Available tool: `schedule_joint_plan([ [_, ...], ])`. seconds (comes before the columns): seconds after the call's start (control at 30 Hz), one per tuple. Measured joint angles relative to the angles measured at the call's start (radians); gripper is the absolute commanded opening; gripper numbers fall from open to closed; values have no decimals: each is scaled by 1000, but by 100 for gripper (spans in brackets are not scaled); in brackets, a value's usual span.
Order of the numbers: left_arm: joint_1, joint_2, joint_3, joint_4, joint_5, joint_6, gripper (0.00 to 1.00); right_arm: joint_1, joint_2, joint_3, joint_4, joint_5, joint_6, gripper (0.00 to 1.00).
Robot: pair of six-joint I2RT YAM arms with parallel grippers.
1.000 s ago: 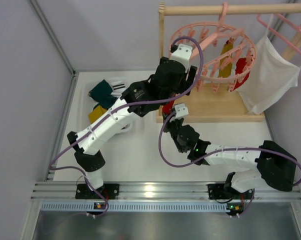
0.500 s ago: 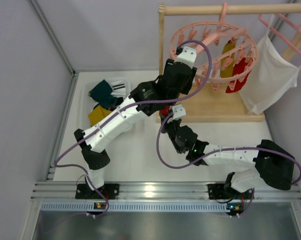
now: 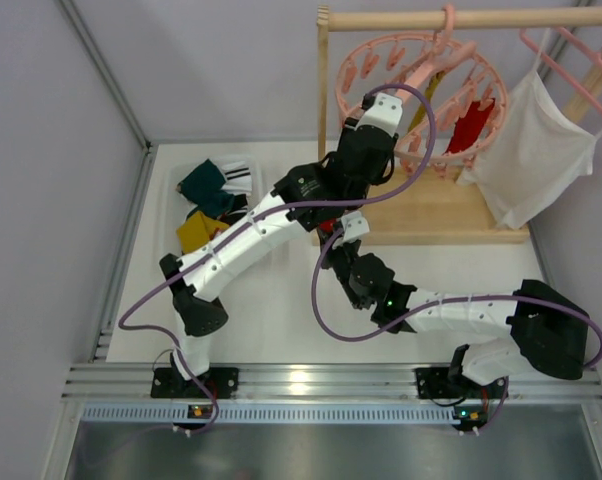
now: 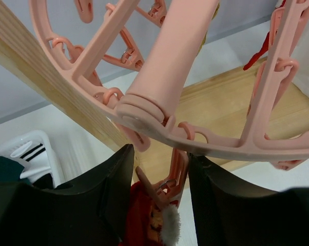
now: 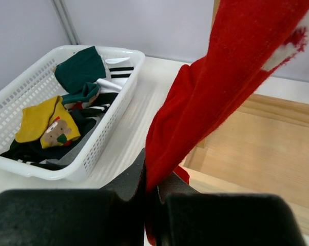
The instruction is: Remove the socks clipped to the hanger
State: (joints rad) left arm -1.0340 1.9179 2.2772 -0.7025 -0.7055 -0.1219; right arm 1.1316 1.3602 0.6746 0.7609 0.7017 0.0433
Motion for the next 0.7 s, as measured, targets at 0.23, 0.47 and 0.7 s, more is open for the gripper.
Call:
schedule_joint_plan([
  [0.23,2,27,0,22,1,19,38,5,0,0,2,0,-8,0],
  [0.47,3,29,1,40,5,32,17,9,1,0,0,-3,-9,0],
  [0.7,4,29,0,44,5,43,25,14,-19,-69,16,-16,19,0],
])
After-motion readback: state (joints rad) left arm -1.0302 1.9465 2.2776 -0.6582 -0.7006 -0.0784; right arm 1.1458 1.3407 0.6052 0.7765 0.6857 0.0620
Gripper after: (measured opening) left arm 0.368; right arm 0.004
